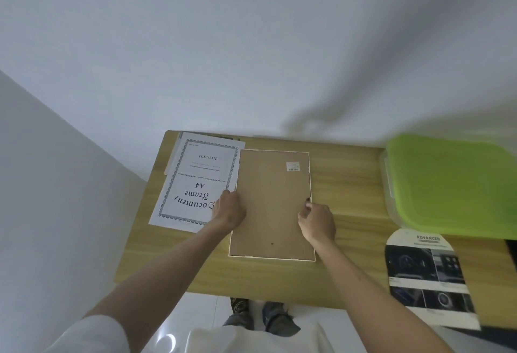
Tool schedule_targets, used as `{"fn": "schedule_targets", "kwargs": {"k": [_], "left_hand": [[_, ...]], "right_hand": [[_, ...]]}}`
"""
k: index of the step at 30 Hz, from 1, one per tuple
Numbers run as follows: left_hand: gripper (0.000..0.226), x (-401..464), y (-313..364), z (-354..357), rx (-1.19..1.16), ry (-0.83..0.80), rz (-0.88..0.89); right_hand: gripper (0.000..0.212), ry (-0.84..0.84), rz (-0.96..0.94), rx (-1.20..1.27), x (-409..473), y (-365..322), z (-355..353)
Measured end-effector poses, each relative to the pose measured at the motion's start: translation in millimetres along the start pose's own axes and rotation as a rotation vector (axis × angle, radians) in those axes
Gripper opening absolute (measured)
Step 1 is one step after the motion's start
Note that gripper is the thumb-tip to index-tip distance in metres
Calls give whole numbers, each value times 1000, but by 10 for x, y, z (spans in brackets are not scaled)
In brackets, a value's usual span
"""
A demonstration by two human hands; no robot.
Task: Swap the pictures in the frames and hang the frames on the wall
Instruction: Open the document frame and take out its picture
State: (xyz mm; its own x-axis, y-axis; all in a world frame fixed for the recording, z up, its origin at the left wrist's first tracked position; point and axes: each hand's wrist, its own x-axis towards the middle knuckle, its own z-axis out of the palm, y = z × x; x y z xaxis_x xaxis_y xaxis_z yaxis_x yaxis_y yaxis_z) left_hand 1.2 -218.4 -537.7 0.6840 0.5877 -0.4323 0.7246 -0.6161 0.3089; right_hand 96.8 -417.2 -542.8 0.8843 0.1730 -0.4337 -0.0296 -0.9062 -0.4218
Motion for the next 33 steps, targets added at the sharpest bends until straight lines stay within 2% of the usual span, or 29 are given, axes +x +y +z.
{"fn": "schedule_targets", "kwargs": {"k": [2,5,14,18,20,22,24,27,31,33], "left_hand": [[7,29,-16,-21,1,-36,20],[18,50,-45,-44,0,-62,42],[14,36,-163,-81,-225,-93,42],[4,-36,-243,-96,-413,-27,25],[7,-63,-277,-112,-446,11,26],[12,-53,-310,-118,-445,46,23],[5,-51,-311,-151,-446,60,18],[14,-56,-275,-191,-470,55,23],[8,-55,-74,-244,-507,38,115],[14,-84,123,-256,-490,20,172]], "right_hand": [[21,-17,63,111,-27,-49,-6],[9,-63,125,261,-15,-95,-82],[18,-55,226,495,-25,-119,-153],[18,-113,199,577,-62,-97,-197],[19,-122,193,613,-89,-82,-161],[19,-113,187,633,-130,-81,-104],[19,-89,172,644,-172,-105,-68],[19,-41,168,638,-201,-119,-113],[18,12,156,571,-164,14,-313],[18,42,156,520,-144,111,-466]]}}
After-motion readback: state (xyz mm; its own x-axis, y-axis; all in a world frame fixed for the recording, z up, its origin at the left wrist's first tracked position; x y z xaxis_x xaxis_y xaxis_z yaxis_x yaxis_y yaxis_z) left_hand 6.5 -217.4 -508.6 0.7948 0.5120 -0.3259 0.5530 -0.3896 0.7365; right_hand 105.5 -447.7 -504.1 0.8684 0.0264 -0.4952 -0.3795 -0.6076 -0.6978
